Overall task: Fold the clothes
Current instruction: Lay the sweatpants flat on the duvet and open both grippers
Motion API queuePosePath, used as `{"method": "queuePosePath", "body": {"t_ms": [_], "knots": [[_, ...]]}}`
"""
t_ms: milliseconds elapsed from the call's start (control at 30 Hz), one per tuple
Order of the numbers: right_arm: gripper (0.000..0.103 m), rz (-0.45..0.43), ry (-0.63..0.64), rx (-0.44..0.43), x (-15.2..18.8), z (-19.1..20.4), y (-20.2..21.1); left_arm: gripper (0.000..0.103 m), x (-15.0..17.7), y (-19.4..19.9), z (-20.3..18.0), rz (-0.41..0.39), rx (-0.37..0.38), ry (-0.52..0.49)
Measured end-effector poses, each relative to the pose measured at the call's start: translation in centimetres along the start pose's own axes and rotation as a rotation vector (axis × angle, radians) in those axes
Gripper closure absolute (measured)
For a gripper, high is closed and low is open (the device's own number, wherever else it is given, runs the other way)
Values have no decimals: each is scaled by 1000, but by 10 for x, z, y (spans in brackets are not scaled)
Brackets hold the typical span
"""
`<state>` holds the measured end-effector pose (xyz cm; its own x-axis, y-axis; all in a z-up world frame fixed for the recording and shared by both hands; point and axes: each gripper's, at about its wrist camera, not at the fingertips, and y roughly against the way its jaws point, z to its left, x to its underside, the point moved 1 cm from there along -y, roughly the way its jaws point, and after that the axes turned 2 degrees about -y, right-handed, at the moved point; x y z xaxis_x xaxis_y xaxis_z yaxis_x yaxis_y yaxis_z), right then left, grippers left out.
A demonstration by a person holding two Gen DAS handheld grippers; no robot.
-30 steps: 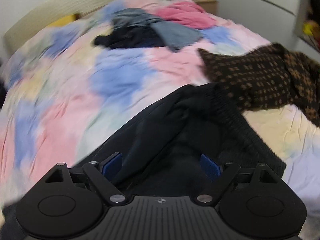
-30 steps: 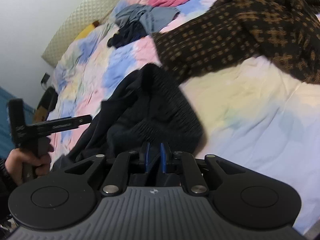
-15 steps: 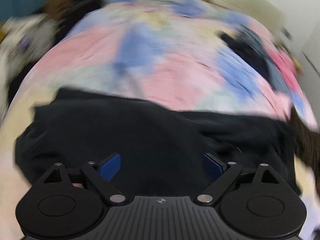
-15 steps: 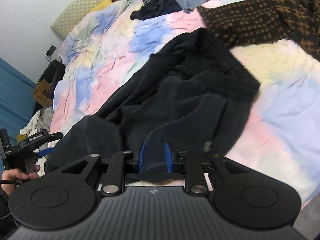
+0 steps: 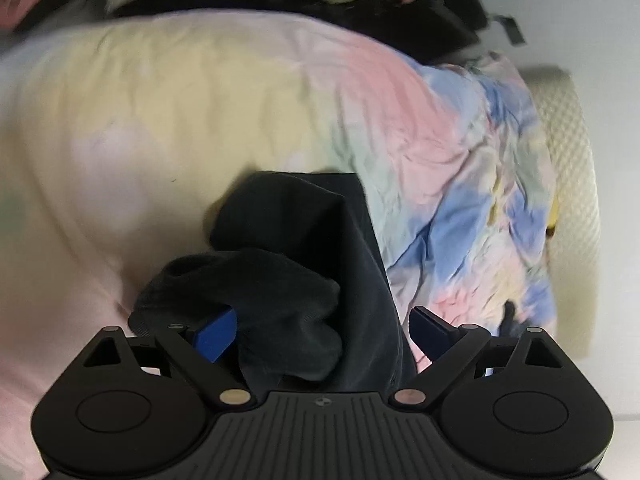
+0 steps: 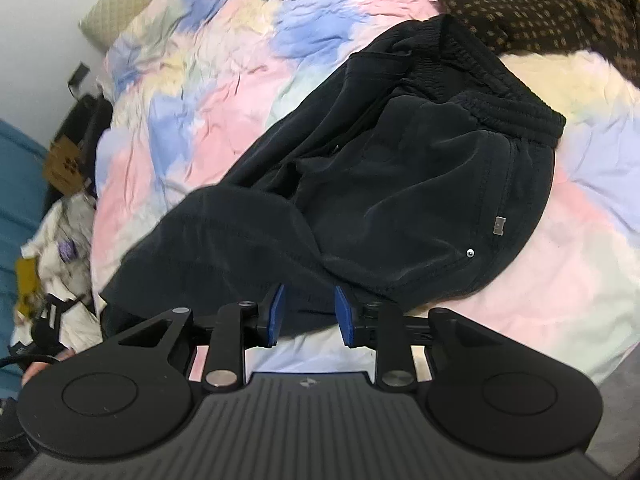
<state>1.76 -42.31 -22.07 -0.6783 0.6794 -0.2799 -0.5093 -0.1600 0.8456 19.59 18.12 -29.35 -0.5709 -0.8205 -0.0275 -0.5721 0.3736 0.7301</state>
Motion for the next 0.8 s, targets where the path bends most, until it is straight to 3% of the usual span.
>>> {"method": "queuePosePath", "body": {"t_ms": [67, 233, 333, 533, 700, 800], "knots": [[72, 3, 5, 20, 4, 10, 1, 8, -13, 1, 17, 30, 56, 81], [72, 1, 21, 67, 8, 28, 3, 10, -40, -2, 37, 83, 74, 183], [70, -10, 28, 80, 9, 38, 5, 10, -60, 3, 32, 112, 103, 186], [68, -3, 29, 98, 16, 52, -3, 5, -91, -4, 10, 145, 89, 113], [68, 27, 37, 104, 24, 64, -14, 6, -94, -84, -7, 270, 102, 170], [68, 28, 60, 112, 27, 71, -12, 16, -88, -127, -7, 322, 61, 206]]}}
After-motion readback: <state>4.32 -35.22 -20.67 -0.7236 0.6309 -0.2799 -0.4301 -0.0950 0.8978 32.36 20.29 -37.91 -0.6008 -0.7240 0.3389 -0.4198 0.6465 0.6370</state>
